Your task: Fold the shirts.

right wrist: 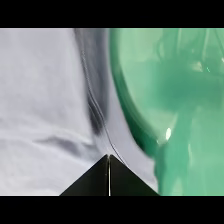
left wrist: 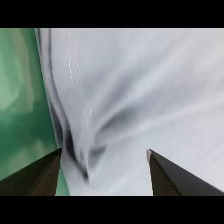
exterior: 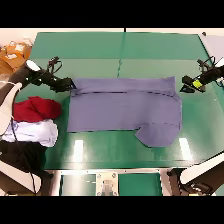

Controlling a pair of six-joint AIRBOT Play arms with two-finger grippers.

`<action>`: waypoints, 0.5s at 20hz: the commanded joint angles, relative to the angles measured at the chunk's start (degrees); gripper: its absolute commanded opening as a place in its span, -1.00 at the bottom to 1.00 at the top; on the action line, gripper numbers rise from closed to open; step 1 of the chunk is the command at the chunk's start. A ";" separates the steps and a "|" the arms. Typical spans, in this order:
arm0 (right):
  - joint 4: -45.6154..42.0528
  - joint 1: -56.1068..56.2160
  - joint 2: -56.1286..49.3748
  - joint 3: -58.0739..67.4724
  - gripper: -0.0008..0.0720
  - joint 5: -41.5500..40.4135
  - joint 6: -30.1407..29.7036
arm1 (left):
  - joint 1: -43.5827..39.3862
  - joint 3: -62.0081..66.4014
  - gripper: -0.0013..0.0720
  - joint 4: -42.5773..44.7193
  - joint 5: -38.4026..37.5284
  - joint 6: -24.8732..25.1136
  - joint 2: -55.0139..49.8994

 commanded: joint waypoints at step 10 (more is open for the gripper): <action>-7.37 -7.30 38.75 -39.93 -0.93 1.73 9.79 | -7.93 -15.96 -0.91 11.17 -11.89 -15.08 20.39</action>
